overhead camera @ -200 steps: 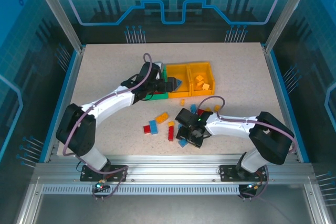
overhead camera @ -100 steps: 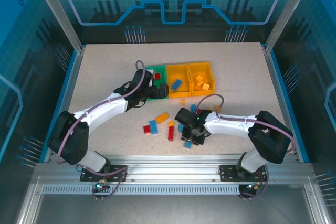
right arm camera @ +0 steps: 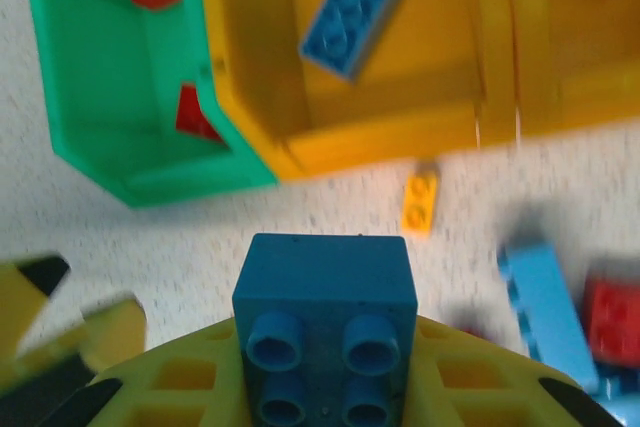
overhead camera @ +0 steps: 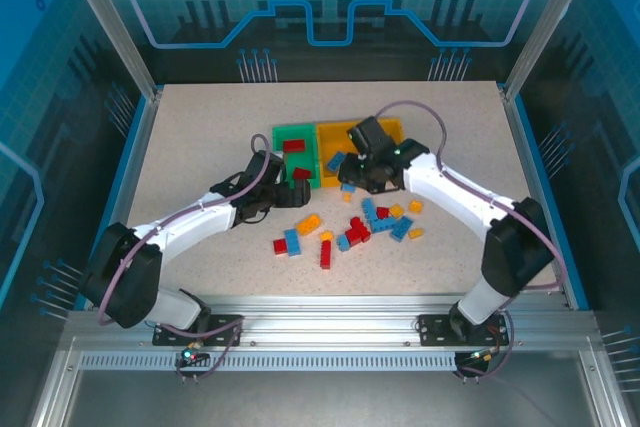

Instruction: Sort the legos into containers by color

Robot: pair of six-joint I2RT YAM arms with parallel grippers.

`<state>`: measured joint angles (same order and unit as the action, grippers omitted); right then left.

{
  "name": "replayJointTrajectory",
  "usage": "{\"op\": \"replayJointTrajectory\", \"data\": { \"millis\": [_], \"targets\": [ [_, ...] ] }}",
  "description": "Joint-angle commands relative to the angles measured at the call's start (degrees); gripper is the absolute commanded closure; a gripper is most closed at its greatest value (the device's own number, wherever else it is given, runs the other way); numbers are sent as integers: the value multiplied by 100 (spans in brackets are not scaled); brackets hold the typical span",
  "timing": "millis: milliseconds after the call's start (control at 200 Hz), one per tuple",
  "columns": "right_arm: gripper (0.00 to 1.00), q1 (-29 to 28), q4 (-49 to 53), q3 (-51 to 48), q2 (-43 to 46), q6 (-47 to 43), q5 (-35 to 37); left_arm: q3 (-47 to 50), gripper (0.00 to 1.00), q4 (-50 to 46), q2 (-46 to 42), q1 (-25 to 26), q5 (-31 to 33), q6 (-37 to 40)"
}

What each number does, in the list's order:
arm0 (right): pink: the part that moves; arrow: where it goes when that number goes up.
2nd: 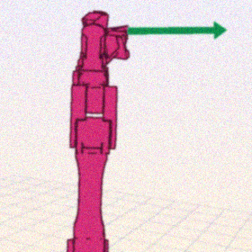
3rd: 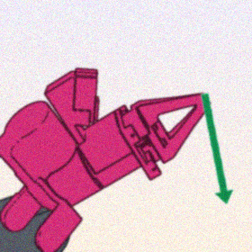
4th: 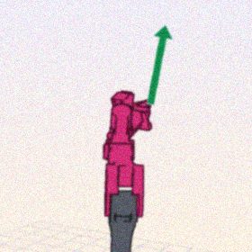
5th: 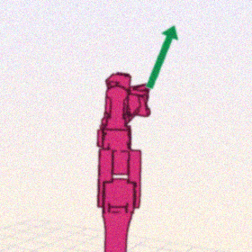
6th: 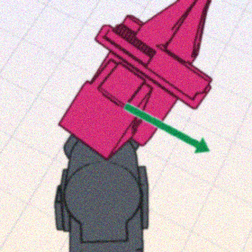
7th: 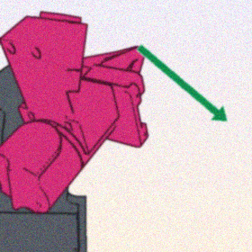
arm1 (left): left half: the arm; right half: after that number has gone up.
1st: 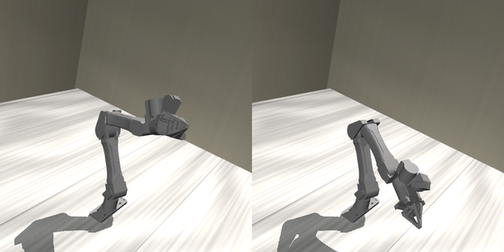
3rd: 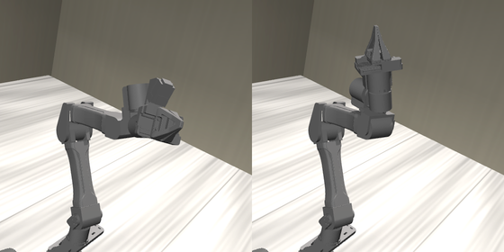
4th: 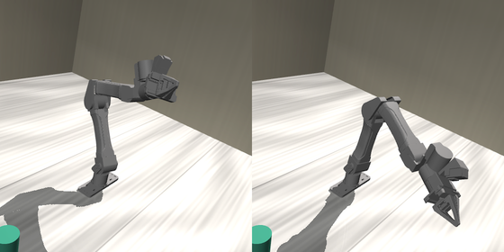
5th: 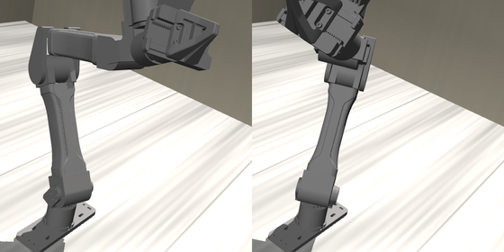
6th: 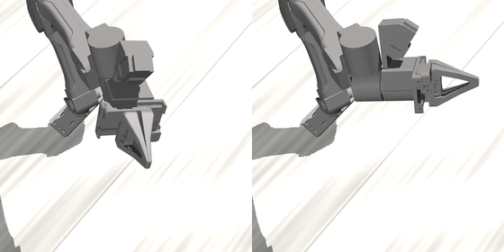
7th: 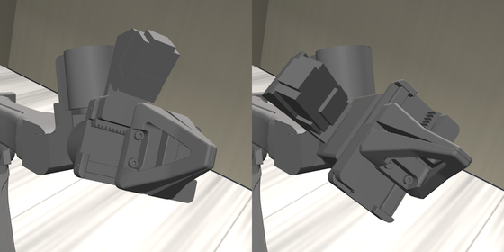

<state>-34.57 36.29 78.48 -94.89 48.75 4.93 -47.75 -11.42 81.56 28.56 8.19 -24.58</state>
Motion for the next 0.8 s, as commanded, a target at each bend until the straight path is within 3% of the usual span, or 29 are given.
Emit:
{"op": "replayJointTrajectory", "data": {
  "millis": [0, 310, 450, 575, 795],
  "targets": [
    [73, 370, 132, 702, -723, -832, -245, 163, 1, -125, -134, -28, 30, -170],
    [74, 753, 867, 3342, -3052, -1418, 30, 171, 1, -368, 18, 307, -29, -12],
    [60, 767, 1134, 4034, -3495, -1522, 32, 184, 1, -422, 149, 423, -57, 192],
    [40, 776, 1292, 4271, -3562, -1520, -31, 168, 2, -367, 246, 505, -300, 548],
    [29, 788, 957, 3517, -2736, -1481, -169, -299, 4, -687, 845, 907, -492, 1829]
  ]
}}
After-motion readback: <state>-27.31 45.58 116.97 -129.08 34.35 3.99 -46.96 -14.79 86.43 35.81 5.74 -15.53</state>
